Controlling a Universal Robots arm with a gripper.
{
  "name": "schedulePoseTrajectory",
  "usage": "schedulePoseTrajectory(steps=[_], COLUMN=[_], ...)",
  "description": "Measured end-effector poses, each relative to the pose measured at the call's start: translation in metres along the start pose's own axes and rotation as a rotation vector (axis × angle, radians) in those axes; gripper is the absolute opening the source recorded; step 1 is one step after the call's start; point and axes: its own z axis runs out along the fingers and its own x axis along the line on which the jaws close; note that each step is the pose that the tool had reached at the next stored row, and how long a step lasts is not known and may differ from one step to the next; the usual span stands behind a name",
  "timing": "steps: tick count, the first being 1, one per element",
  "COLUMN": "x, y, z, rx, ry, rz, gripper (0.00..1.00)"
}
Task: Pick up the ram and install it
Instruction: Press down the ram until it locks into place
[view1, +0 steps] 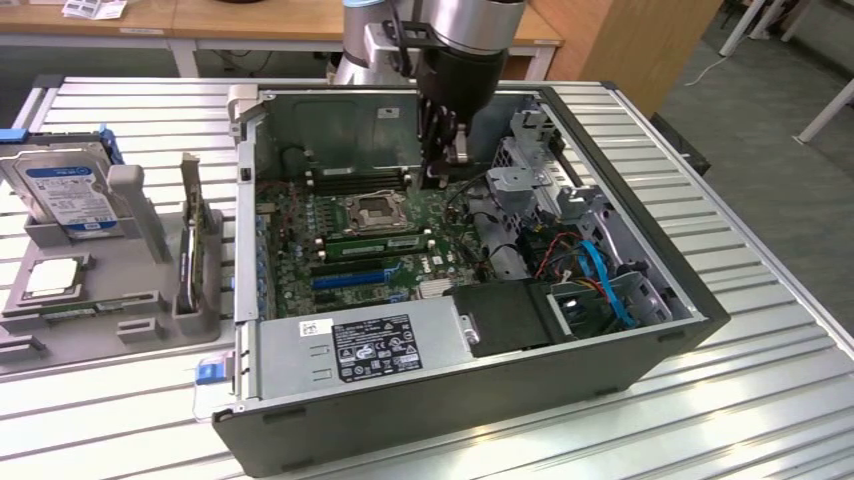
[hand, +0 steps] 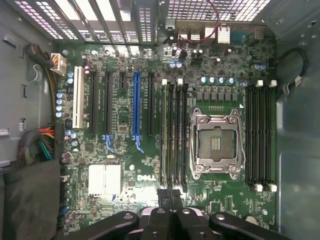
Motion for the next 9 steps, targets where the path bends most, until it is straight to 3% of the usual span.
schedulePoseTrajectory(steps=[9], x=[0.0002], y=[-0.0003], z=[0.0075], rx=[0.0], ry=[0.0], rz=[0.0], gripper=[0.1])
